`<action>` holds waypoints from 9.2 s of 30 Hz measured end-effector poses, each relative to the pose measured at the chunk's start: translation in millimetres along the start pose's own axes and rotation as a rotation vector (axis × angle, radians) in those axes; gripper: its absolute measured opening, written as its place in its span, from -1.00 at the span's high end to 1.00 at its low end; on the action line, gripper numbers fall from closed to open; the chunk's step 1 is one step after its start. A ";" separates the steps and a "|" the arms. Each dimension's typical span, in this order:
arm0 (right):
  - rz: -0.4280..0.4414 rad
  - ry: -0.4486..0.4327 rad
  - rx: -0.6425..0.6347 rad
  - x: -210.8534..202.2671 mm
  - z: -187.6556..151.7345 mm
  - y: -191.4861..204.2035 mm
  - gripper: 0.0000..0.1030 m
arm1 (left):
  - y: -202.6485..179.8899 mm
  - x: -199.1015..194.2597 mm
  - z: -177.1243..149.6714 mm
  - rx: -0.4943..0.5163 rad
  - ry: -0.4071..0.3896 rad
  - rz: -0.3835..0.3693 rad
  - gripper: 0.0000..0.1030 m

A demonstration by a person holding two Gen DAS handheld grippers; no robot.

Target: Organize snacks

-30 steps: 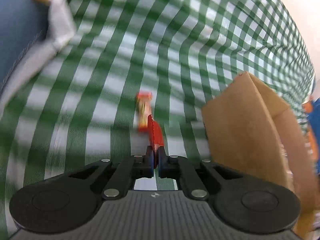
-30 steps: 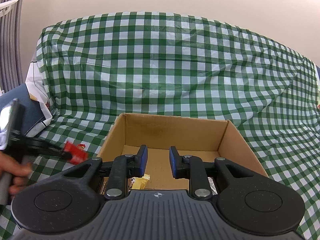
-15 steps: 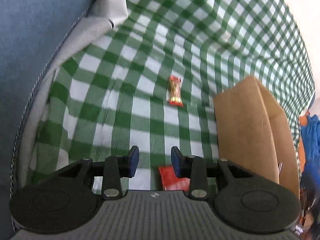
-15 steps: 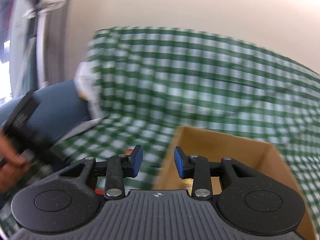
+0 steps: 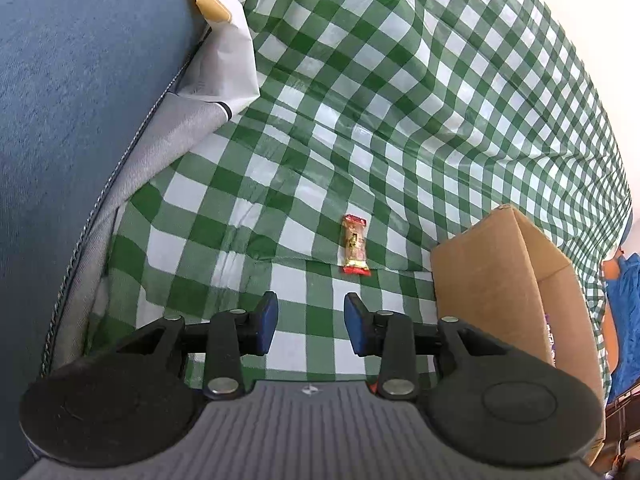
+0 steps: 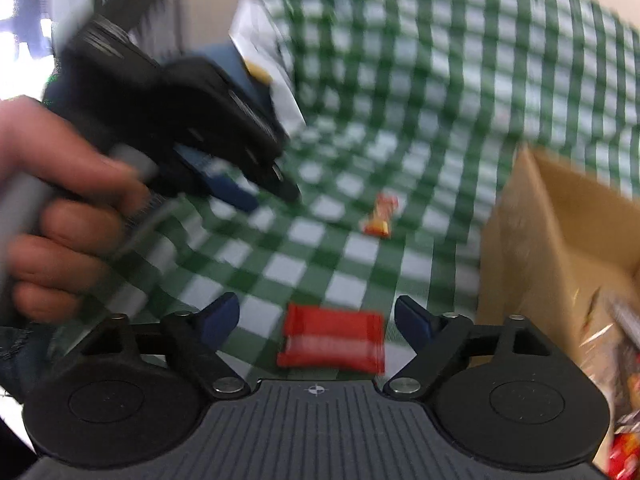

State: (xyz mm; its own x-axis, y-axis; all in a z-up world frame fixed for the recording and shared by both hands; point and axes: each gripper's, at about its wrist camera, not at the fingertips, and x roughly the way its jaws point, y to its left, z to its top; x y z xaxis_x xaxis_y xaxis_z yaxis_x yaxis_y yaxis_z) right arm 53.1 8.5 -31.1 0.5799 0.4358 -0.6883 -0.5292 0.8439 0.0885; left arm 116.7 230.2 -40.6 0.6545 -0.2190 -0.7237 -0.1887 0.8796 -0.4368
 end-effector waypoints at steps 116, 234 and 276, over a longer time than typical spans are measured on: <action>-0.487 -0.289 0.269 -147.0 -20.8 -221.9 -0.11 | -198.6 -8.3 -87.3 0.290 -0.240 -0.342 0.66; -0.445 -0.170 0.176 -199.9 -83.8 -165.7 -0.78 | -221.9 -68.1 -200.8 0.306 -0.100 -0.154 -0.87; -0.457 -0.159 0.219 -196.0 -84.8 -172.6 -0.77 | -229.9 -62.7 -201.7 0.336 -0.103 -0.122 -0.87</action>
State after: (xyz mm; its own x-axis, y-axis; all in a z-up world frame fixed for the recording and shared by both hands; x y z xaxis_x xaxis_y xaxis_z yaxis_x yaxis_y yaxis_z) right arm -21.8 -249.1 27.5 0.8166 0.0364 -0.5760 -0.0687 0.9970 -0.0345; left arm -28.6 -43.4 -2.6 0.7310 -0.3023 -0.6117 0.1352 0.9429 -0.3045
